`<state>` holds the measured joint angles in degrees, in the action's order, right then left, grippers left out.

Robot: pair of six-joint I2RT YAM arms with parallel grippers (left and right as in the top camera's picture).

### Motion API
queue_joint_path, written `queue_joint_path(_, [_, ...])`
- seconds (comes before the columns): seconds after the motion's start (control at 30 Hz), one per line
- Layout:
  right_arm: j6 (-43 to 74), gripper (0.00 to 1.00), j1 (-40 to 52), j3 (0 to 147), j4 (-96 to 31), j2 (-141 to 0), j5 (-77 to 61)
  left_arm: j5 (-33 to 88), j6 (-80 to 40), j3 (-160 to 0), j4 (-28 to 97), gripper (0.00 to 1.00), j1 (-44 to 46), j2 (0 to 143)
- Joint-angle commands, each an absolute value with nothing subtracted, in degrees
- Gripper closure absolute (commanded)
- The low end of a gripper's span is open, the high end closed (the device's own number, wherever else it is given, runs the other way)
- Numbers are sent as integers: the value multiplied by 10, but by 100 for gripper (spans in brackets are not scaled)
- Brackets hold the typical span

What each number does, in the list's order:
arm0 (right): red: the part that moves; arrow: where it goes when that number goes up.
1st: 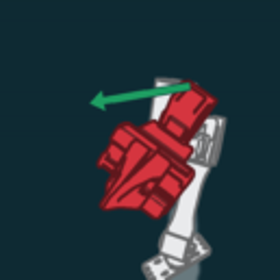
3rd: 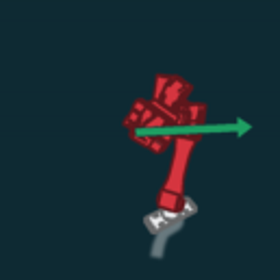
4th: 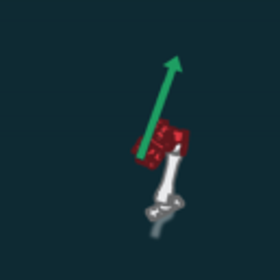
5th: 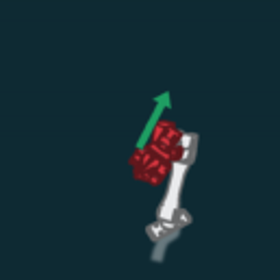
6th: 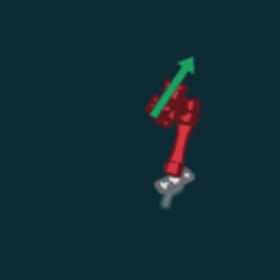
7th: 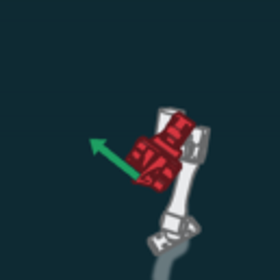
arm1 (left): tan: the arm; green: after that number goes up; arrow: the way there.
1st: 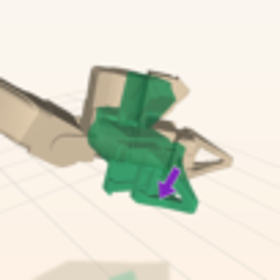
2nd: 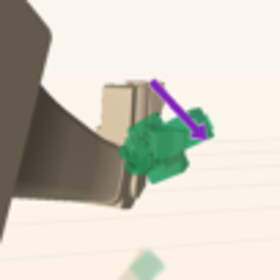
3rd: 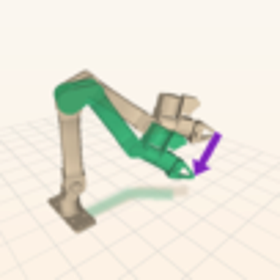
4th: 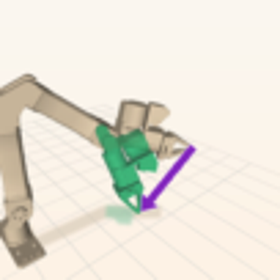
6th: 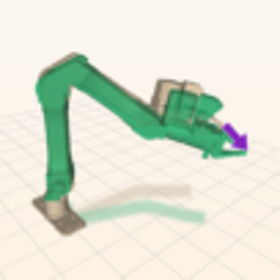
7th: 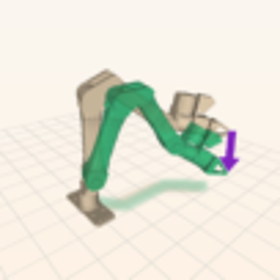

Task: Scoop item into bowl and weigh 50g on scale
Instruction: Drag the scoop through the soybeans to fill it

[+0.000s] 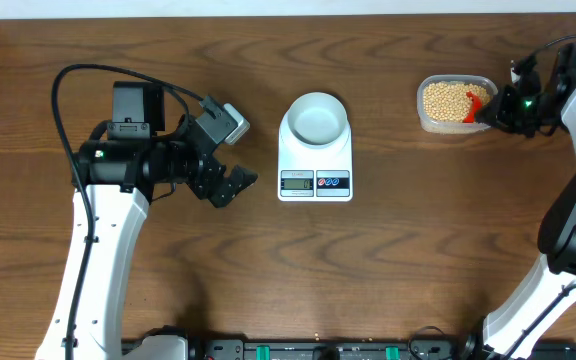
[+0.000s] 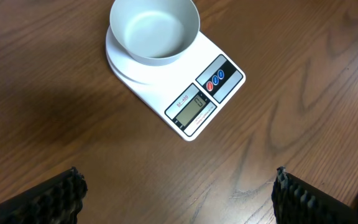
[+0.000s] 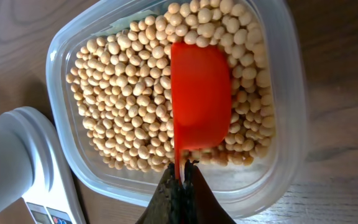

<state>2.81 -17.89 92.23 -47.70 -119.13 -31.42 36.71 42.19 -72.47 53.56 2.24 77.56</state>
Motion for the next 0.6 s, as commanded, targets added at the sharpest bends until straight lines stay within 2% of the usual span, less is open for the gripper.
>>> queue_joint_path(0.0, [36, 99, -179, 920, -475, -1218, -319, 364, 419, -741, 537, 2, 20, 771])
queue_joint_path(0.57, [36, 99, -180, 920, -476, -1218, -337, 364, 419, -741, 537, 2, 20, 771])
